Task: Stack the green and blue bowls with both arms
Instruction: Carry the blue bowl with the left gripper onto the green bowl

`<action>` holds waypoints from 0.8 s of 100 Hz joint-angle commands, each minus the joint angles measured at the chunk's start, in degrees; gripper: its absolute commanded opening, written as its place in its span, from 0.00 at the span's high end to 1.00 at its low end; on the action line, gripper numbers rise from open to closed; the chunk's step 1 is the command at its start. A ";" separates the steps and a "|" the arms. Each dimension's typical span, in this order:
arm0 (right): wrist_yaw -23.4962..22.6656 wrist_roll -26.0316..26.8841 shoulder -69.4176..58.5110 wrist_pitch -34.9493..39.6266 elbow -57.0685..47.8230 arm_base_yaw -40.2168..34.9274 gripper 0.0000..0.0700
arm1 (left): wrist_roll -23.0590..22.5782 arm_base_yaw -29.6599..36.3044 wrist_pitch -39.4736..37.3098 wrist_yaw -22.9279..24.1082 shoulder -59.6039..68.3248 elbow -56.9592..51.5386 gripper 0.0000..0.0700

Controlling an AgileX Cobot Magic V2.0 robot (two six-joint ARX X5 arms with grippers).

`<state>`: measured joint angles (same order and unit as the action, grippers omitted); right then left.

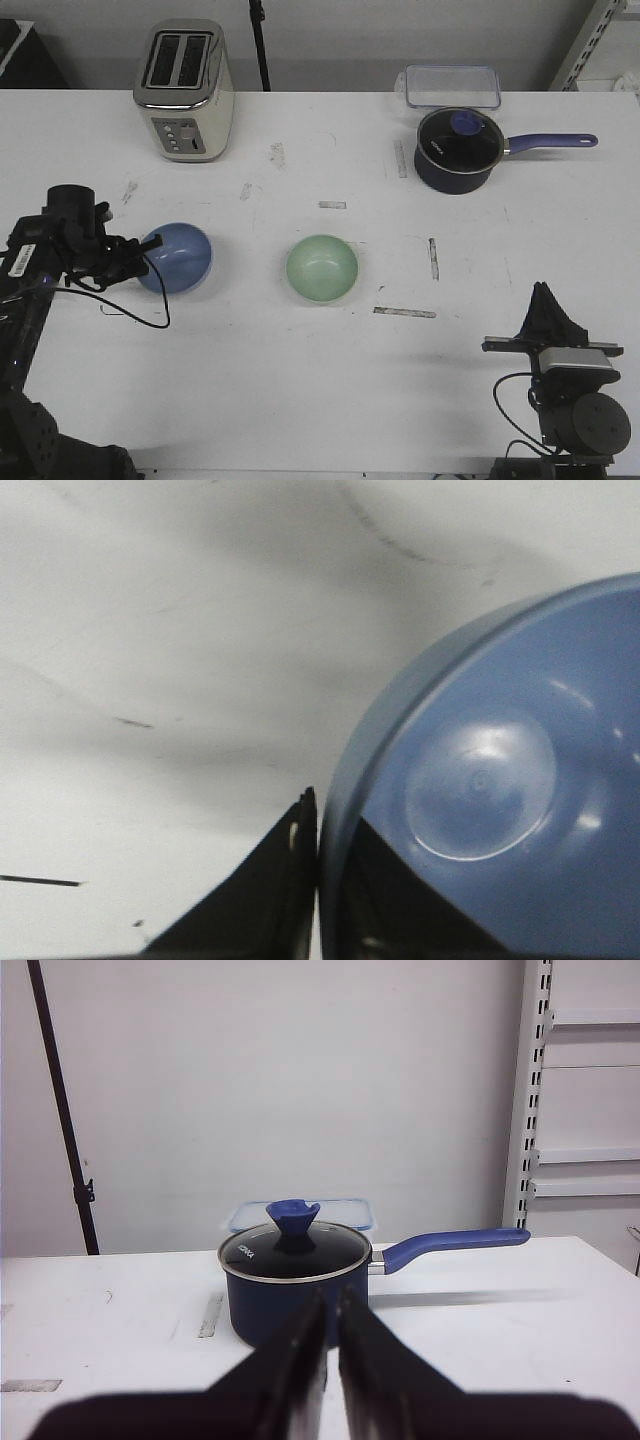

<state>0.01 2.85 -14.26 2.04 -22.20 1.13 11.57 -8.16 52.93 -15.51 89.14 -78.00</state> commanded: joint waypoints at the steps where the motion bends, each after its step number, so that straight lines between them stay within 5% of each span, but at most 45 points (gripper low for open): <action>1: 0.02 0.55 0.04 -0.74 -0.09 -0.02 0.99 | 1.99 1.66 1.07 -1.38 -0.09 -3.72 1.00; 47: 0.00 0.55 0.04 -0.74 -0.09 -0.02 0.99 | 10.43 23.32 -1.95 1.05 4.79 -18.14 1.00; 80: 0.02 0.55 0.04 -0.74 -0.09 -0.02 0.99 | 12.11 34.45 -2.25 1.07 16.55 -23.76 1.00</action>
<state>0.01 2.83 -14.26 2.04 -22.20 1.13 22.39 25.43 50.74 -14.52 103.81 -100.05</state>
